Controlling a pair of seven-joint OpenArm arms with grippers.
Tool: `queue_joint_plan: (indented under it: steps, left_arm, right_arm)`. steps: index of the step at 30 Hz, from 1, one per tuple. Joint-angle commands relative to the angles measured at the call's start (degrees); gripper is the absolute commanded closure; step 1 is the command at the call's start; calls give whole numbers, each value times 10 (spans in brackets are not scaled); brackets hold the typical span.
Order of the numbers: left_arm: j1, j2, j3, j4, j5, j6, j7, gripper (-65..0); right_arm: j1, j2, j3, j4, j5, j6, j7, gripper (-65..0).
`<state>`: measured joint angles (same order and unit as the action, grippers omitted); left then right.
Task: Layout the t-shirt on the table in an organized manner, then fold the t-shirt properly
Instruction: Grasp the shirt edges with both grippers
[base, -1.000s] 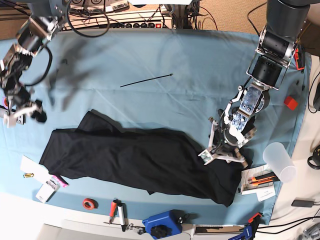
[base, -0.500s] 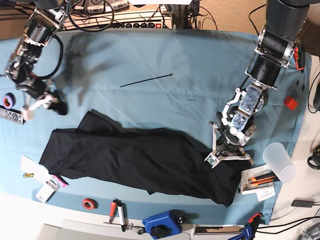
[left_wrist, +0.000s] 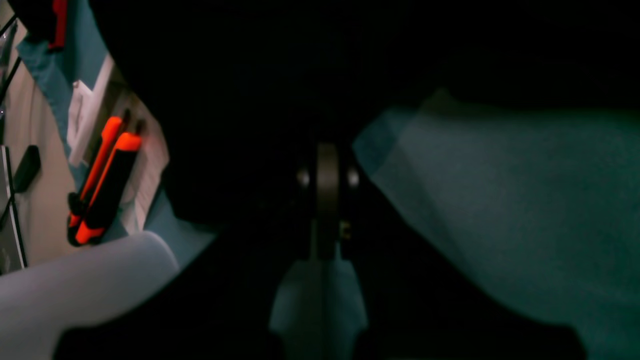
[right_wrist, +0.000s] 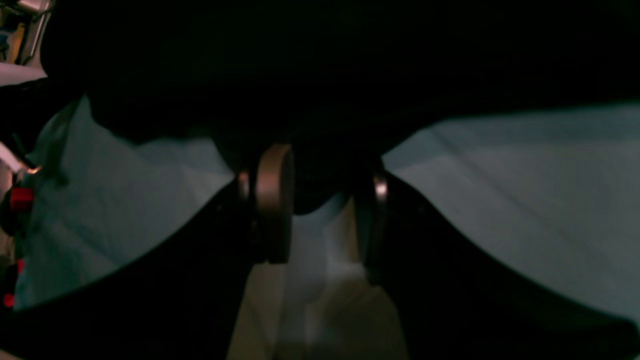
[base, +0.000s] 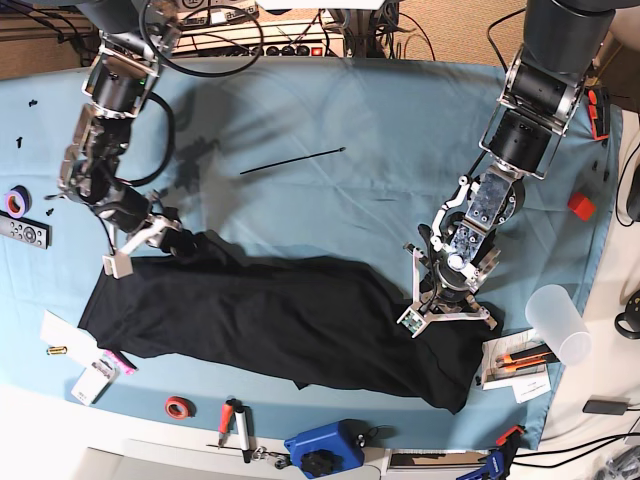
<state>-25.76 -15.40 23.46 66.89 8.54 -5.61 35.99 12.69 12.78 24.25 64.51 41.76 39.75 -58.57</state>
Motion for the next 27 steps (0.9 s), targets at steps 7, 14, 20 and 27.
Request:
queue_joint_plan:
  steps: [7,14,20,27]
  left_arm:
    - [-18,-1,-4,9,4,5,-9,0]
    - [-19,-2,-4,9,4,19,27,0]
    - [-19,-3,-4,54,4,68,84,0]
    - [-19,-3,-8,208,34,73,154,0]
  right_arm:
    - [8,-7,-45,8,-61,3,23,-198]
    - [20,-7,-94,31,-93,-9,73,0]
    - [44,-7,-40,214,-92,-13,66,0]
    - [85,-7,40,330,-92,-23,36,0]
